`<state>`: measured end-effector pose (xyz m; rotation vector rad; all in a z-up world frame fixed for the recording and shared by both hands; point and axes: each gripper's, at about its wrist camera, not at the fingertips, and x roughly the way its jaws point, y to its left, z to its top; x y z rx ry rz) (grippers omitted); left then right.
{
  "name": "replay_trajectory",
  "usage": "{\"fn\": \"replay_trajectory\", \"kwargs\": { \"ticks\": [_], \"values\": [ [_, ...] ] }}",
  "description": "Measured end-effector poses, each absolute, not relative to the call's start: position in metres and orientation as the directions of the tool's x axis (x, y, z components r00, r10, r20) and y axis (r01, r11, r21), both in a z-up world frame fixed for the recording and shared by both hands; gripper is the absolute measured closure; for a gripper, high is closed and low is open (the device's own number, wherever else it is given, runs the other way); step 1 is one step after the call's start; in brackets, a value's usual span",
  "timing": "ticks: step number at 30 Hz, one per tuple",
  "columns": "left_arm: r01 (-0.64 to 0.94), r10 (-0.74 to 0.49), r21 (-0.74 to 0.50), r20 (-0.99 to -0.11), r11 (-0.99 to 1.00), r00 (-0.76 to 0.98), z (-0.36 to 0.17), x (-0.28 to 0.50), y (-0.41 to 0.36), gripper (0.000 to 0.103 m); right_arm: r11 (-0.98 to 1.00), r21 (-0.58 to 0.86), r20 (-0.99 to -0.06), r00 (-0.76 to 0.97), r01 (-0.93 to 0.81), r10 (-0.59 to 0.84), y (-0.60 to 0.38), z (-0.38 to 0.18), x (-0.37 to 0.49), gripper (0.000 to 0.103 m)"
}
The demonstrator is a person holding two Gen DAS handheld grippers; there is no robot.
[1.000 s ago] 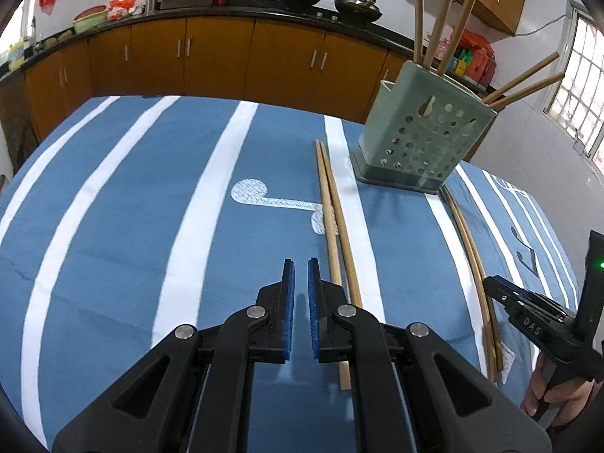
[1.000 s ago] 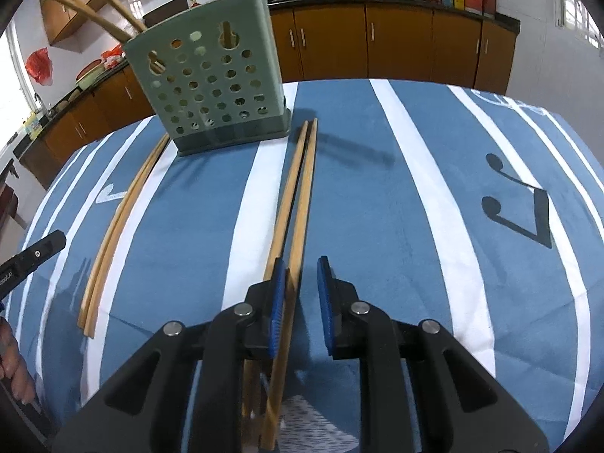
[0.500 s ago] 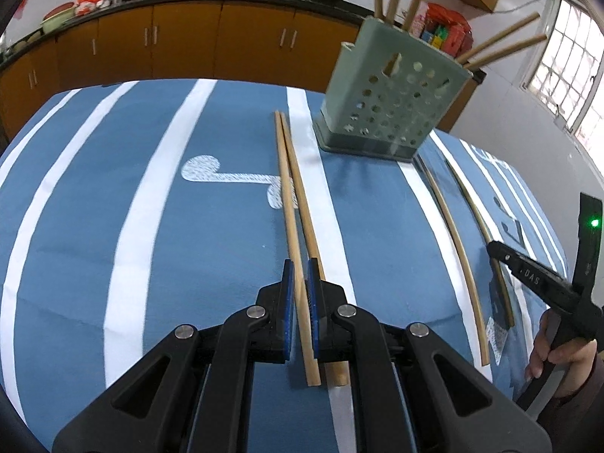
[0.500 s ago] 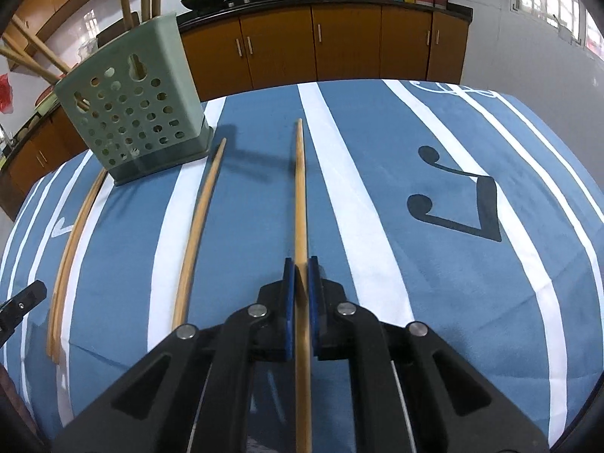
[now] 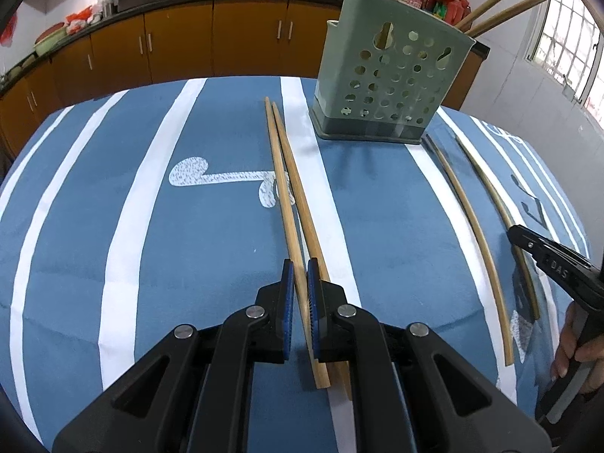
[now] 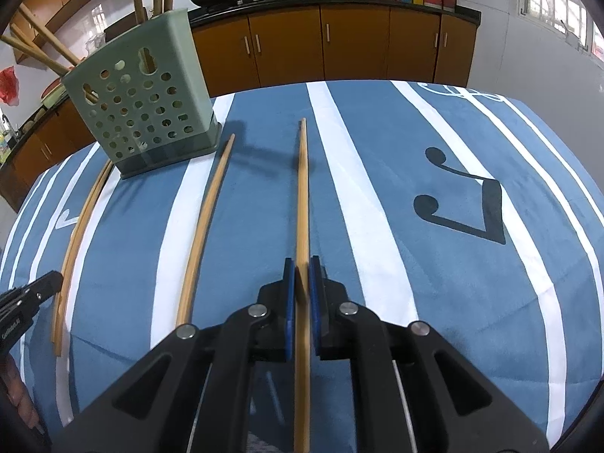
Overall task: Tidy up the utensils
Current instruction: 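Grasp another chopstick with the right tool while the left tool grasps one too, then lift both chopsticks upright and carry them over the green holder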
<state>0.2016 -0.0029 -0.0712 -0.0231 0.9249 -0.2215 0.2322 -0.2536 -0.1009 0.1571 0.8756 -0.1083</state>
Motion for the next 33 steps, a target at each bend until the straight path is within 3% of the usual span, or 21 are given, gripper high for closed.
{"fn": "replay_trajectory", "kwargs": {
  "ticks": [18,33],
  "values": [
    [0.032,-0.088,-0.087,-0.787,0.996,0.611,-0.071,0.215,0.043,0.096,0.993,0.059,-0.762,0.647,0.101,-0.020,-0.249,-0.101,0.241,0.095],
    [0.034,-0.127,-0.136,-0.763,0.990,0.634,-0.073,0.213,0.051,0.095,0.990,0.066,-0.757,0.652,0.122,-0.030,-0.253,-0.102,0.245,0.095]
  ]
}}
